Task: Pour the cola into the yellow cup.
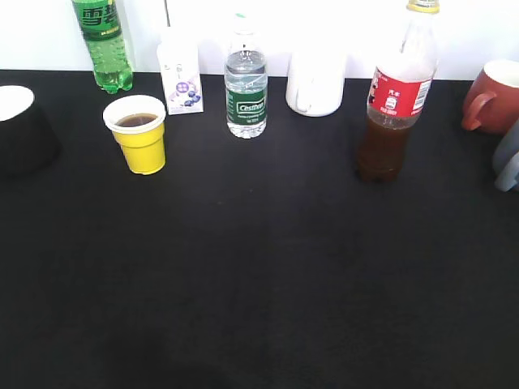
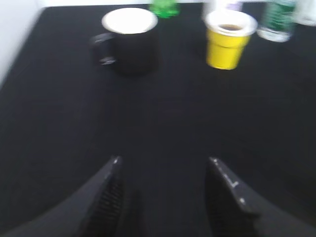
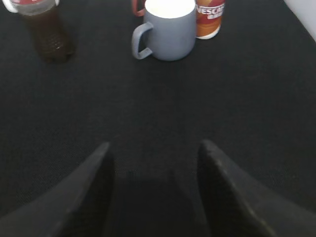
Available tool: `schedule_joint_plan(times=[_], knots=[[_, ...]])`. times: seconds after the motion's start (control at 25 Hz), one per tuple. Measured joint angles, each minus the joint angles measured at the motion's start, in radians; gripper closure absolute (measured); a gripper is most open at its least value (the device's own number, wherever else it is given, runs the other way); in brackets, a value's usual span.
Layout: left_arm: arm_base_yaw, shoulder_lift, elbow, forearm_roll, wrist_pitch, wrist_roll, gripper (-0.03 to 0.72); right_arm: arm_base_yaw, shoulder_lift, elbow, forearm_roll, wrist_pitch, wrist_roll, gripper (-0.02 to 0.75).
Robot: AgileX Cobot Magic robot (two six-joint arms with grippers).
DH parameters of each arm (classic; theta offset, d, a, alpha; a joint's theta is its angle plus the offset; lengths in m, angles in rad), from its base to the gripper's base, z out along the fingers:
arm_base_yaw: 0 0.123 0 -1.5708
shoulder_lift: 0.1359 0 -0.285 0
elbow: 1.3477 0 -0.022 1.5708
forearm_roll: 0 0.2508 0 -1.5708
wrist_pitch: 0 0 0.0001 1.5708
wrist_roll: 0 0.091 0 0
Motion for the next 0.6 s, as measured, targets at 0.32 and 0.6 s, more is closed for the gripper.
schedule_joint_plan(times=[0.32,0.6], knots=[[0.117,0.0,0.0,-0.001,0.0,0.0,0.316,-0.001,0.0,0.0,0.002,0.001,0.0,0.325],[0.117,0.0,0.0,-0.001,0.0,0.002,0.338,-0.001,0.0,0.0,0.002,0.001,0.0,0.325]])
